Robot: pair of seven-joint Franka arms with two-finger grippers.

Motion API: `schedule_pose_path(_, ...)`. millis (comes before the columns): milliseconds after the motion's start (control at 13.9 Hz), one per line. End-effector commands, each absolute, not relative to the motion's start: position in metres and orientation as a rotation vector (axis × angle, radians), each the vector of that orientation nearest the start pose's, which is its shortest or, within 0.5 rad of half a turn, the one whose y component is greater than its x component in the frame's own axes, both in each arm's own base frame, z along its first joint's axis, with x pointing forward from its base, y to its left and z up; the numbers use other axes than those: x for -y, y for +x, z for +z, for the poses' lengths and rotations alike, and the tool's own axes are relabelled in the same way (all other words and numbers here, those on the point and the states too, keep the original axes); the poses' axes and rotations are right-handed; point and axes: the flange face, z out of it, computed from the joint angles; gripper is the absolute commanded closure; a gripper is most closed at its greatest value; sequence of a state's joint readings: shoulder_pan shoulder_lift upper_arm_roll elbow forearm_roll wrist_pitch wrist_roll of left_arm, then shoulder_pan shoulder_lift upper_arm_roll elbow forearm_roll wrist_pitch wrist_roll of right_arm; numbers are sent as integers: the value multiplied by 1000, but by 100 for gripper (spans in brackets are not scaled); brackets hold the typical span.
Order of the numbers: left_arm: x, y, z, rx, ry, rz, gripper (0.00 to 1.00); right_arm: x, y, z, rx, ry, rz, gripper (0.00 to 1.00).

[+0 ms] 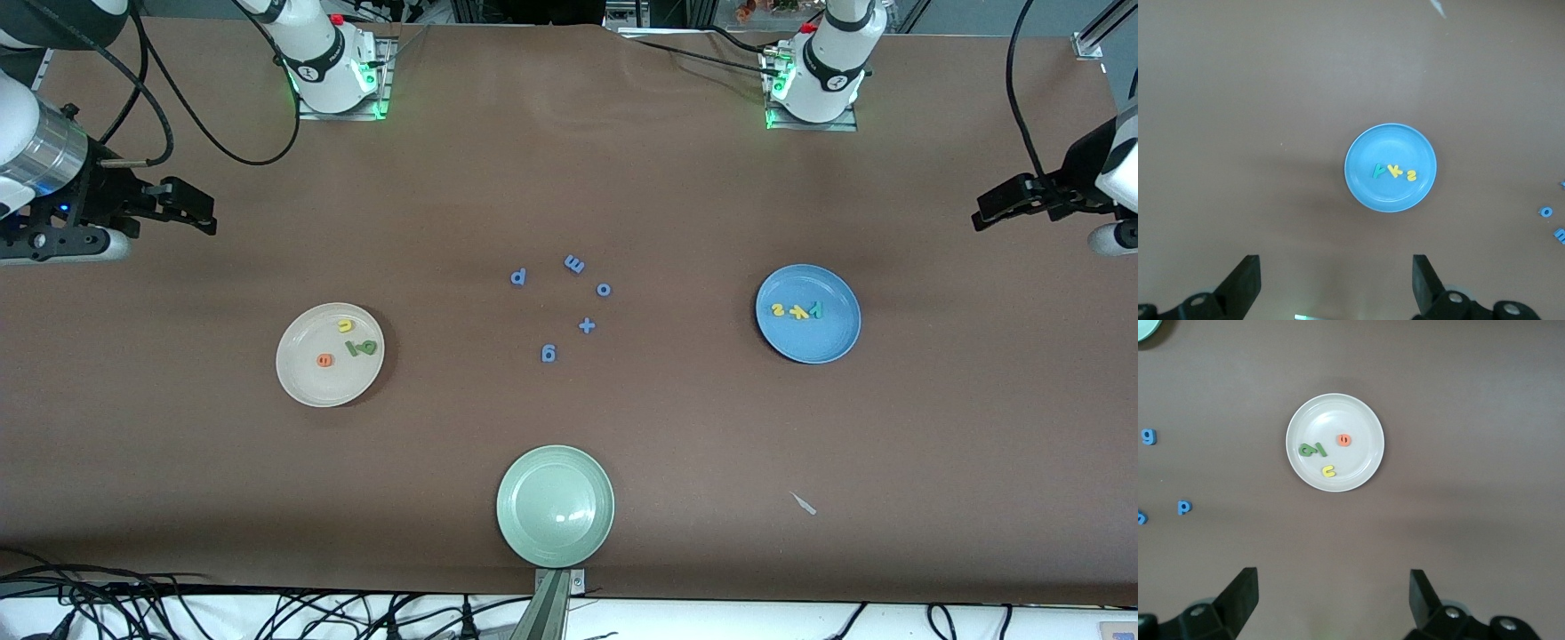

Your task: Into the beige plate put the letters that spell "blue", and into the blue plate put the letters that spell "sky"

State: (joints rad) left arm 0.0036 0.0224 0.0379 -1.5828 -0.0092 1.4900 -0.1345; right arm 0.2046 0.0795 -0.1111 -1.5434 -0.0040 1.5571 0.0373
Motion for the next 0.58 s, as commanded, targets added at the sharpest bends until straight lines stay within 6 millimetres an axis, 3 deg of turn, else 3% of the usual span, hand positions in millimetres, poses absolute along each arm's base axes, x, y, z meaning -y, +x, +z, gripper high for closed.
schedule_pose_path(0, -27, 552, 603, 259, -3121, 200, 0, -49, 569, 604, 103, -3204, 79, 0)
schedule_pose_path(505, -23, 558, 591, 239, -3111, 213, 0, -51, 564, 600, 91, -3212, 157, 0)
